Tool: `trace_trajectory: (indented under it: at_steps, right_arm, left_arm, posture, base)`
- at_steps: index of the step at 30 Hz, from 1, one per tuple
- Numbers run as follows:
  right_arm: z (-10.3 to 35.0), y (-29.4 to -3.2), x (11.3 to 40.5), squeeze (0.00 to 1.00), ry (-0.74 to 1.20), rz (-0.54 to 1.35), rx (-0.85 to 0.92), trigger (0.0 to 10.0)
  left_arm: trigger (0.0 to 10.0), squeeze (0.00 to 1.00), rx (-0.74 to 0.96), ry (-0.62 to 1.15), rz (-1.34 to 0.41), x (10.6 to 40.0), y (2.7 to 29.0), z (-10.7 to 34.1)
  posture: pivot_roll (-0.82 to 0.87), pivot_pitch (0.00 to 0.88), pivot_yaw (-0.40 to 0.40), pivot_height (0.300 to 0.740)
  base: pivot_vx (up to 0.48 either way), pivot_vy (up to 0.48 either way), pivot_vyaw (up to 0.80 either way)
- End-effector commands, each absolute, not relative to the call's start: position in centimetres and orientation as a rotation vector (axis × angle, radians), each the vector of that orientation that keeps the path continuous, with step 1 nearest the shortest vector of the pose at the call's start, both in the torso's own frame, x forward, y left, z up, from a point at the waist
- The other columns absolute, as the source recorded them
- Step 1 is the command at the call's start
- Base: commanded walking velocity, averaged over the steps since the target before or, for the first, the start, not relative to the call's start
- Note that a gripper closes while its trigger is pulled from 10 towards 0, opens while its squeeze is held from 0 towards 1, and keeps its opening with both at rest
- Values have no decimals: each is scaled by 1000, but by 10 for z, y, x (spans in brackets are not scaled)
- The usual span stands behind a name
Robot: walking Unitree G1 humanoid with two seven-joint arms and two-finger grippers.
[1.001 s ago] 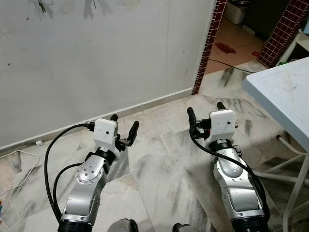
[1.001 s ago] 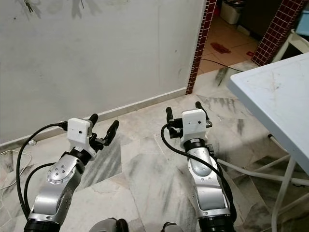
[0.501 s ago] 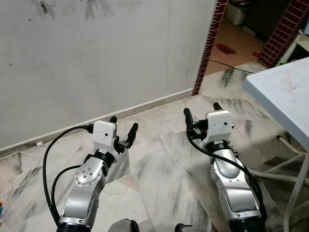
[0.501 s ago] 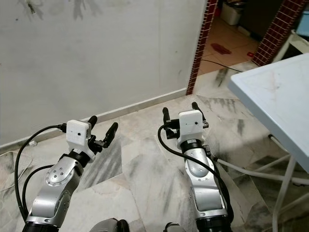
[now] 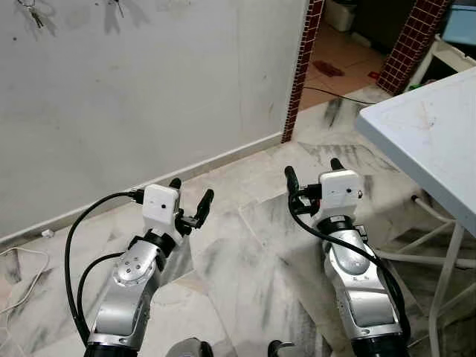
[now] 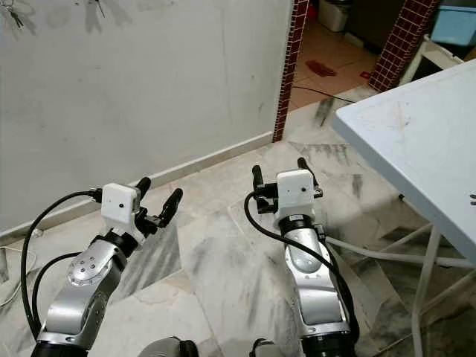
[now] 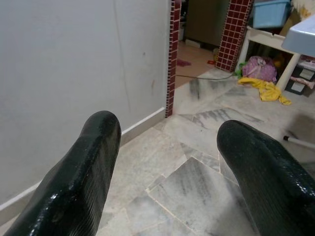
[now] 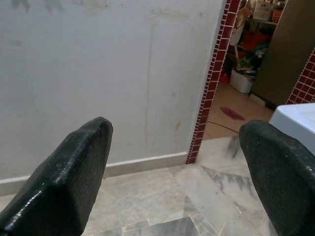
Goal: Hang keys on a hook
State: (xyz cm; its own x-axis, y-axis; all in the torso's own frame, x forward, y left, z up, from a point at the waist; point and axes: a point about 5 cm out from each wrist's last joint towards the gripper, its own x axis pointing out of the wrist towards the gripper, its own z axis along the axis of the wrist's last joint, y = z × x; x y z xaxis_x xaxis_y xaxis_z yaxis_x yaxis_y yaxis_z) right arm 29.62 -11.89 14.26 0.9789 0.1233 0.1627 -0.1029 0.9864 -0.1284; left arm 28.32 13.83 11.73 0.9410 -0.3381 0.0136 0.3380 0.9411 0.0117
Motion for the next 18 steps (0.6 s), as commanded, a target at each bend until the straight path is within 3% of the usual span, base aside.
trace_trajectory:
  at_steps: [1, 18]
  right_arm:
    - [139, -125, 295, 0, -156, 91, -127, 10000]
    - [137, -126, 295, 0, -153, 83, -128, 10000]
  left_arm:
    - [10000, 0, 8, -13, -363, 281, 135, 118]
    - [10000, 0, 6, -11, -359, 281, 136, 118]
  posture:
    - [-2, 164, 60, 740]
    - [-4, 164, 64, 740]
  base:
    - [0, 0, -775]
    - [0, 0, -771]
